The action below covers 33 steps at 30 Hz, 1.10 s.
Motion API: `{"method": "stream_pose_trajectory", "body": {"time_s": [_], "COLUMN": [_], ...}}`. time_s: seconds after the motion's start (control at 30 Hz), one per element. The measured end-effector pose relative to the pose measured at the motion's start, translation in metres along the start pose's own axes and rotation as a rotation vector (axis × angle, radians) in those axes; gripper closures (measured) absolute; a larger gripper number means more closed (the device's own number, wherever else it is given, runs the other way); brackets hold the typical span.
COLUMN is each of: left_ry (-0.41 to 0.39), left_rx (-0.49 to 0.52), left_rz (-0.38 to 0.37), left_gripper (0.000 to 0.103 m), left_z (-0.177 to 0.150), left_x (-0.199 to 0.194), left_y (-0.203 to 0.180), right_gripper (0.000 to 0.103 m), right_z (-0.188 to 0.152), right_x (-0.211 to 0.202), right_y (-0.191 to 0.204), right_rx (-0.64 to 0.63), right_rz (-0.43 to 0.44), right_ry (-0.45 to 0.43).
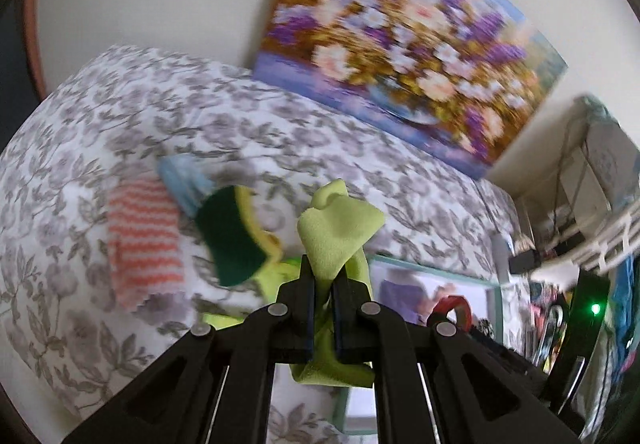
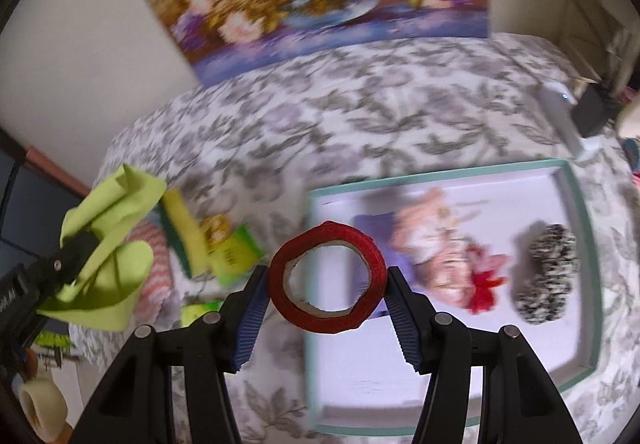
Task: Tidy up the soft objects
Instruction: 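Carry the tape roll and green cloth into the tray and release both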
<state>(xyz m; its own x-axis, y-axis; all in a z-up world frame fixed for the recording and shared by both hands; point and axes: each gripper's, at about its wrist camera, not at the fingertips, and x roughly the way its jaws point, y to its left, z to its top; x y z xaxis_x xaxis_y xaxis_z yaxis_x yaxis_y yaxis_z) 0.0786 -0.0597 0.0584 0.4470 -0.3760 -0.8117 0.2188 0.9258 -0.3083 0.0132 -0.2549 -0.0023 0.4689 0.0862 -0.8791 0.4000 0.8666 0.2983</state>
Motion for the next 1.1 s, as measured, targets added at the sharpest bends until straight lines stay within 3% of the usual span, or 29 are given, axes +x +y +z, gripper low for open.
{"method": "stream_pose_trajectory", "body": {"time_s": [0.23,0.47,0.87,1.1], "left_ry": [0.075,0.148,0.183,0.278], "left_rx": [0.165,0.273,0.229,0.151], "left_rz": [-0.048,-0.058,0.007,-0.019], "left_gripper": [0.096,0.096,0.096,0.096], "left_z": [-0.027,-0.054,-0.049,-0.056], "left_x": [0.023,0.051,0.101,0.137], "left_y": [-0.073,-0.118,-0.109,-0.094], "right_gripper": [0.043,0.042,0.042,0.042], "right_z": [0.004,0.001,0.005,0.007], "right_x": [-0.003,-0.003,0.005,0.015], "right_y": [-0.07,-0.121,-0.139,-0.138], "right_rx": [0.128,0.217,0.234,0.22], "right_rz": [-0.091,-0.132,-0.102,-0.089], "right_ry": [0.007,0.016,0.016,0.025]}}
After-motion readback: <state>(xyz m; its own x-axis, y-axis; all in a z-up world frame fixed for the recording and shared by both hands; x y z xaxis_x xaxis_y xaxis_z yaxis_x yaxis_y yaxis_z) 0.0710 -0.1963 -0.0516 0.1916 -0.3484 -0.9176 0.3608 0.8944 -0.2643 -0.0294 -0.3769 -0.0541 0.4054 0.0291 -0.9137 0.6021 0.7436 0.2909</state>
